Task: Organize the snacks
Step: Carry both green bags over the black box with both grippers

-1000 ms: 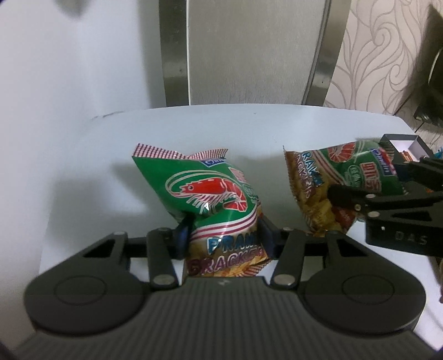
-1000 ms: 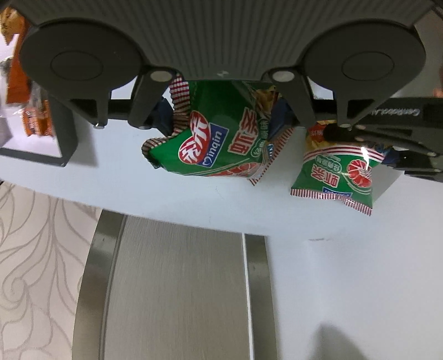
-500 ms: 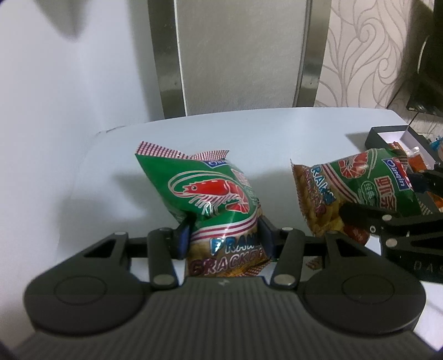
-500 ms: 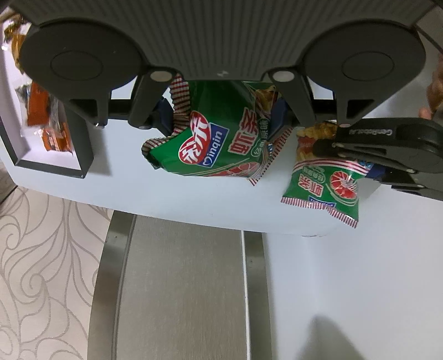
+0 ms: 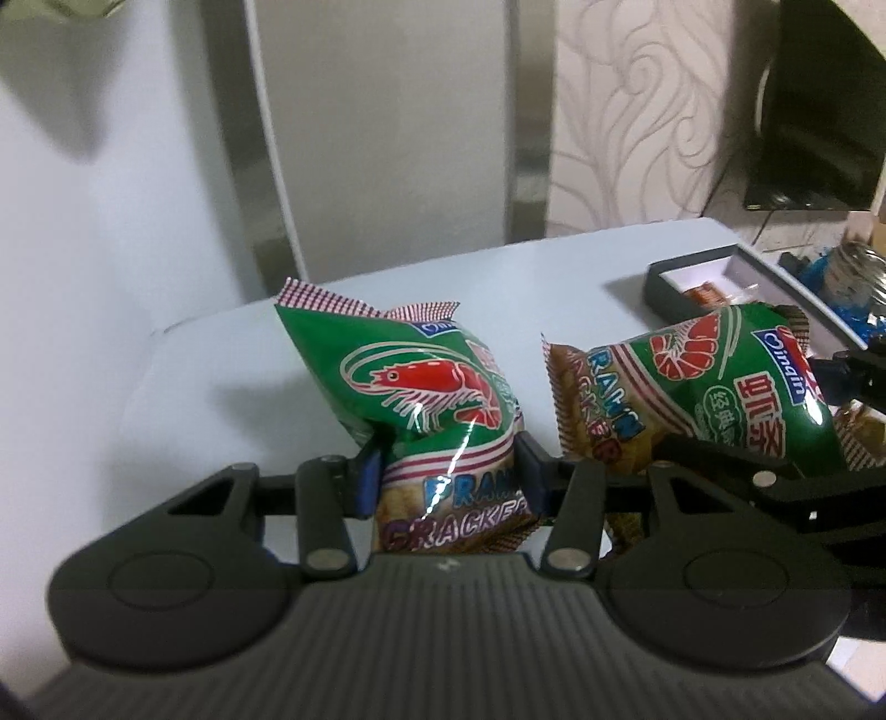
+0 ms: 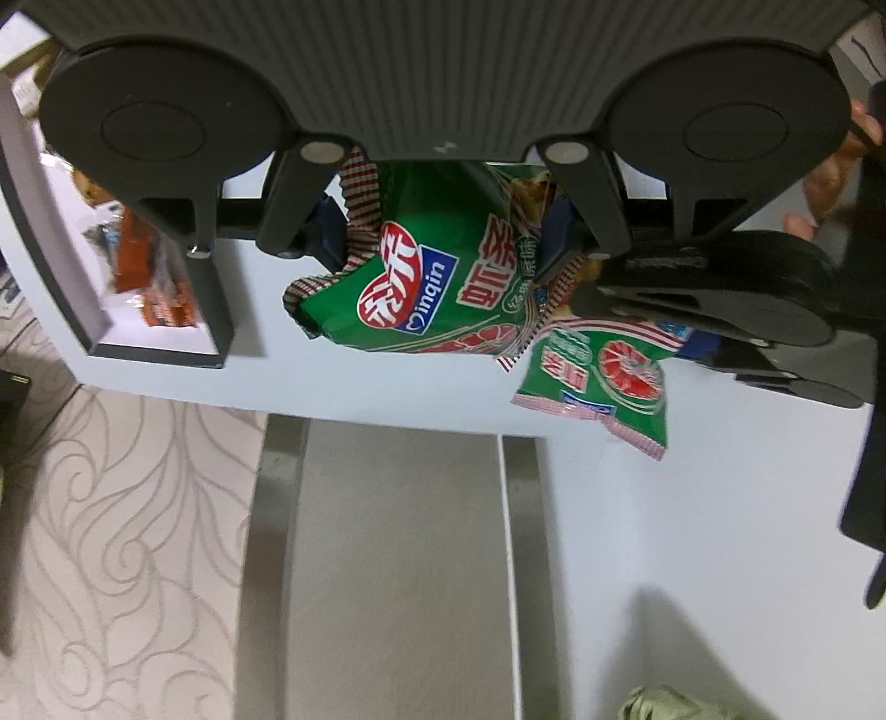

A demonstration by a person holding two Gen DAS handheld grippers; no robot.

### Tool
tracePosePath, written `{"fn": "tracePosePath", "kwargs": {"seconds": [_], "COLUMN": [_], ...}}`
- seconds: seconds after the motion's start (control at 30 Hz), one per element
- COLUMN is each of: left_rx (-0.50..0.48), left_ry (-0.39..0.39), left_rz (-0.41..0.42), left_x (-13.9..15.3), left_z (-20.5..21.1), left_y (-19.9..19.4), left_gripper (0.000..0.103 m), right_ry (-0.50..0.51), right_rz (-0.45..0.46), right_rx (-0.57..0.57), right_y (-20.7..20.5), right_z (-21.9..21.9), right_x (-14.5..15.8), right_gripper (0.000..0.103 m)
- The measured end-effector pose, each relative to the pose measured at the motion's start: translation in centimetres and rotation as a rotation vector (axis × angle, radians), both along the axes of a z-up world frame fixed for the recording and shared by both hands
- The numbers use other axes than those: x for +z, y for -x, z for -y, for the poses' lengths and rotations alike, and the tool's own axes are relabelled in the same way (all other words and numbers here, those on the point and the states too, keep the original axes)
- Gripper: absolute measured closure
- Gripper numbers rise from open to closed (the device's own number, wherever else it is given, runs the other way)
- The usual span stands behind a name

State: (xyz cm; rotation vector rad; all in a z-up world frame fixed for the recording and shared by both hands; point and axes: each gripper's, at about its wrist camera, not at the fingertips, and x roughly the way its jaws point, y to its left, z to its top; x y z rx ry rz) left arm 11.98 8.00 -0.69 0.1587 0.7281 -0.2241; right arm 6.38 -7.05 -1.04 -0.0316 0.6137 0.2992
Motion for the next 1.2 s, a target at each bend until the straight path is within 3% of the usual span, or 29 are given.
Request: {"fn": "tracePosePath", "kwargs": {"seconds": [0.33, 0.73, 1.2], "left_rx": [-0.127, -0.267, -0.32], "left_ry": [0.01, 0.024, 0.019], "left_rz": [0.058, 0.057, 0.04], "left_x": [2.6, 1.9, 0.5], "left_z": [9.2, 18.4, 23.1], "left_y": [-0.8, -1.3, -2.9], "left_gripper": [0.052, 0.052, 0.052], "right_ry": [-0.028, -0.035, -0.031], "right_rz": [0.064, 0.076, 0.044], "right_rx": [-0.128, -0.286, -0.365], "right_y": [1.7, 3.0, 4.2], "right_z": [8.1, 18.7, 22.8], "right_x": [2.2, 1.9, 0.2], "right_gripper": [0.031, 0.031, 0.031]}}
